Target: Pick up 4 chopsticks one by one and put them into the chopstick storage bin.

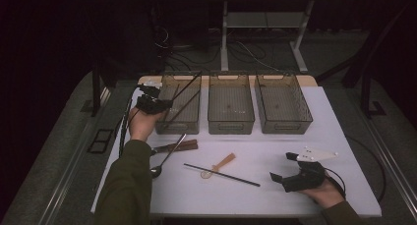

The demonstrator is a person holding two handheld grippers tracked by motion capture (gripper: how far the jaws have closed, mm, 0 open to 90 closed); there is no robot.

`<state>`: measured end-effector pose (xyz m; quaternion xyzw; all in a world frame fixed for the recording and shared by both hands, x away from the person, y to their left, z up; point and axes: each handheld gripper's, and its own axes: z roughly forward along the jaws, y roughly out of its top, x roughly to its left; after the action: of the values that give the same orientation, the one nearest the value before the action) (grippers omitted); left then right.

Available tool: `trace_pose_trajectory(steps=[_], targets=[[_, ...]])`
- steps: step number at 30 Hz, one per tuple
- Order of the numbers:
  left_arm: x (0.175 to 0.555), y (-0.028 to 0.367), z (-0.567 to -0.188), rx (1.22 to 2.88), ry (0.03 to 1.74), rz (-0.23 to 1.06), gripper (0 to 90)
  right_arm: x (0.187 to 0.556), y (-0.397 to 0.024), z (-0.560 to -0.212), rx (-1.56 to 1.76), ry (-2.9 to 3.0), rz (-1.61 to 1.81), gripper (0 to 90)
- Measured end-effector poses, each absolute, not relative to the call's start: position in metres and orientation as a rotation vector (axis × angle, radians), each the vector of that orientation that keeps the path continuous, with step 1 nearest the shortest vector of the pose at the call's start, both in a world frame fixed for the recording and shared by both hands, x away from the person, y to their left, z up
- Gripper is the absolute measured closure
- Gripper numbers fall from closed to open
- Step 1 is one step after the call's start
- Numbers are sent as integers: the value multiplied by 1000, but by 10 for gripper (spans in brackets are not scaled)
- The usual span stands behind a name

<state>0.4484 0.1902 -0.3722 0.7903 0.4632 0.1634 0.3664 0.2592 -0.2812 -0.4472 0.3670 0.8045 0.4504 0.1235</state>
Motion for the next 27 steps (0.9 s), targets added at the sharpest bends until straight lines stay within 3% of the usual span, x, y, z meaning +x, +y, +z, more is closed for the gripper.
trace_pose_trajectory(steps=[18,27], targets=[[460,189,-391,2100,1324,382,854,259,-282,-447,1060,2342,1319,22],[458,188,-386,2069,1308,402,723,259,-282,-447,1059,2344,1319,22]])
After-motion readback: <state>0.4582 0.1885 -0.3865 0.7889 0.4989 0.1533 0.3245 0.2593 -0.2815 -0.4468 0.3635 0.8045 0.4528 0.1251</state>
